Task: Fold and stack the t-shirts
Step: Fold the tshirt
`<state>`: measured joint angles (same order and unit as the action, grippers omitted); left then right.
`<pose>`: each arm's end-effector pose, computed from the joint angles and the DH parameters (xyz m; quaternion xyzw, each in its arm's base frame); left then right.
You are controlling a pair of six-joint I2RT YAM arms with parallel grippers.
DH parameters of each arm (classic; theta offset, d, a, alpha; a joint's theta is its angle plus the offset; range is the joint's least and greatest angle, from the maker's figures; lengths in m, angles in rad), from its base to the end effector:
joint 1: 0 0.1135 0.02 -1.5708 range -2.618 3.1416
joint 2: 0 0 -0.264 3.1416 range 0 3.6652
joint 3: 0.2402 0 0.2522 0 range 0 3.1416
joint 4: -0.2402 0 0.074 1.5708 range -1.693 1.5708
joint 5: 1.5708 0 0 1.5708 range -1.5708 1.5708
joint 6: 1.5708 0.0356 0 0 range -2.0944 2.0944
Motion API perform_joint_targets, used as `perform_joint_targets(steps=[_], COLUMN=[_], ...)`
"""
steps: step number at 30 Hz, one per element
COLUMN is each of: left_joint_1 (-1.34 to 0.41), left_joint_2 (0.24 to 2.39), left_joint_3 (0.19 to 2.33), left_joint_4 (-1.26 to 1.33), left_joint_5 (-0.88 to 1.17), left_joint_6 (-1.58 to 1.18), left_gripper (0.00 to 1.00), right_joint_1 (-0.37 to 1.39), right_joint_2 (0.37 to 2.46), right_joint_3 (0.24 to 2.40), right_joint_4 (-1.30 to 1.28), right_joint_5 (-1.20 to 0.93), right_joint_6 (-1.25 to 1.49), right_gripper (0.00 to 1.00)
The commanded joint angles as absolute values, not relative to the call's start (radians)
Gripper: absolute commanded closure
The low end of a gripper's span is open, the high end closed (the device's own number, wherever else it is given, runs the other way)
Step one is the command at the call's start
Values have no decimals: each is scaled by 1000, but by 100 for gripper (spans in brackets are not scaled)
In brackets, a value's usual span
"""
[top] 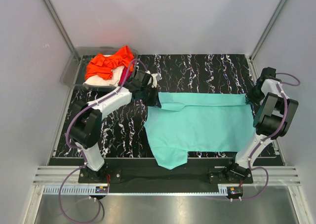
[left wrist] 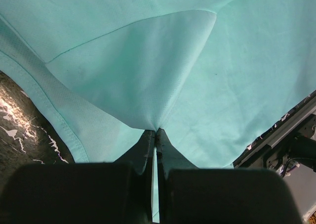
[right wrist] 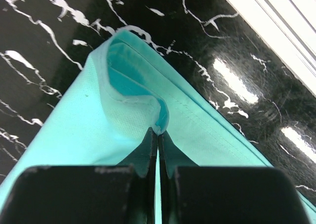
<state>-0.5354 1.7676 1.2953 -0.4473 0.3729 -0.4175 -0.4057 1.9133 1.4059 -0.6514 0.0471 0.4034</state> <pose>0.3219 -0.2061 0.2292 0.1141 0.9259 -0.3002 0.1988 0.3630 -0.1577 0.1952 0.3896 0.8977 -0.0233 0.2045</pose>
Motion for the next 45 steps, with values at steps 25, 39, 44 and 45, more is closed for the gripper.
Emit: perform_joint_targets(steps=[25, 39, 44, 45], left_joint_1=[-529, -505, -445, -433], left_joint_2=[1758, 1623, 1650, 1704], left_joint_3=[1246, 1249, 1345, 1370], left_joint_4=[-442, -506, -517, -518], left_joint_5=[425, 442, 425, 426], left_joint_6=[-384, -308, -311, -310], left_gripper=[99, 62, 60, 61], right_joint_1=[-400, -399, -390, -384], right_joint_2=[1884, 1810, 1818, 1845], right_joint_3=[1387, 1453, 1522, 1534], right_joint_4=[-699, -769, -733, -732], right_joint_5=[137, 175, 31, 3], right_joint_6=[426, 370, 409, 420], right_gripper=[89, 56, 49, 49])
